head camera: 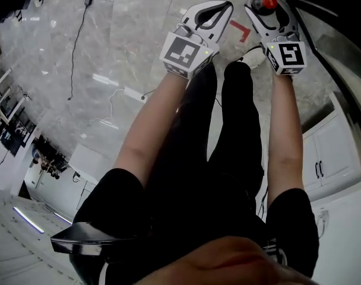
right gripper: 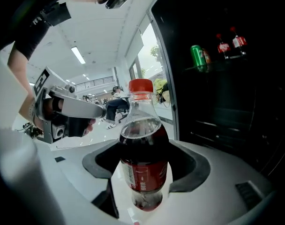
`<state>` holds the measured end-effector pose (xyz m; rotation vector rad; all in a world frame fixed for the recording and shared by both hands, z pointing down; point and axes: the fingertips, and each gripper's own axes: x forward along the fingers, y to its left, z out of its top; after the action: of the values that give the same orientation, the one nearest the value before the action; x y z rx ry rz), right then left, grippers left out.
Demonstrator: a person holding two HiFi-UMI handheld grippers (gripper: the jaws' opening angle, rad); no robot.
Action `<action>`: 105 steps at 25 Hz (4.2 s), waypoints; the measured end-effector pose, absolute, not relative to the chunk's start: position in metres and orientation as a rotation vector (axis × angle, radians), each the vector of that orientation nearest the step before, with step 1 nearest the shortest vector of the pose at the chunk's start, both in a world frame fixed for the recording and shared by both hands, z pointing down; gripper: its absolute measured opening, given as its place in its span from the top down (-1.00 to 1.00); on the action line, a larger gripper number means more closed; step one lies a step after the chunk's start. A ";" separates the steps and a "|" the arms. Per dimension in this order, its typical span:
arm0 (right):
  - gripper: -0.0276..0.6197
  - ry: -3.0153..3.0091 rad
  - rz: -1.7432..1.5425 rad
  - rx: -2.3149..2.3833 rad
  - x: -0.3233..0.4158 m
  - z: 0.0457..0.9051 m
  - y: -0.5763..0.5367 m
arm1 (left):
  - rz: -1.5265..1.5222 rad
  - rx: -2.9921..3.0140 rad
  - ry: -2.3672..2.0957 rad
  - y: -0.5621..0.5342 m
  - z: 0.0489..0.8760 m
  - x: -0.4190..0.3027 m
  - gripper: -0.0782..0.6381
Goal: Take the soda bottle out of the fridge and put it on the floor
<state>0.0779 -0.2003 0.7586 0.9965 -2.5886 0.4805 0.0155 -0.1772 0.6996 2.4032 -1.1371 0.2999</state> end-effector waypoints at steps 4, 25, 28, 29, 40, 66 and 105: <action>-0.03 -2.495 0.551 1.003 0.073 0.844 -0.185 | 0.345 2.367 -1.107 -0.166 0.763 0.002 0.78; -0.03 -2.192 0.593 0.868 0.061 1.118 -0.153 | 0.464 2.304 -1.020 -0.154 0.943 -0.036 0.78; -0.03 -2.156 0.571 0.837 0.056 1.134 -0.152 | 0.460 2.297 -1.029 -0.154 0.946 -0.044 0.78; -0.03 -2.143 0.560 0.818 0.055 1.139 -0.150 | 0.459 2.295 -1.031 -0.154 0.947 -0.046 0.78; -0.03 -2.104 0.576 0.737 0.039 1.150 -0.129 | 0.453 2.285 -1.037 -0.152 0.939 -0.053 0.78; -0.03 -2.532 0.439 0.969 0.039 0.652 -0.140 | 0.281 2.501 -1.064 -0.144 0.596 -0.026 0.78; 0.87 -3.010 0.166 0.984 -0.008 0.155 -0.021 | -0.008 2.854 -0.736 -0.037 0.173 -0.041 0.78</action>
<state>-0.0082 -0.0212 0.1548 0.9837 -3.0105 0.1660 -0.0411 -0.0373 0.1730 2.8538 -0.7364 -0.0079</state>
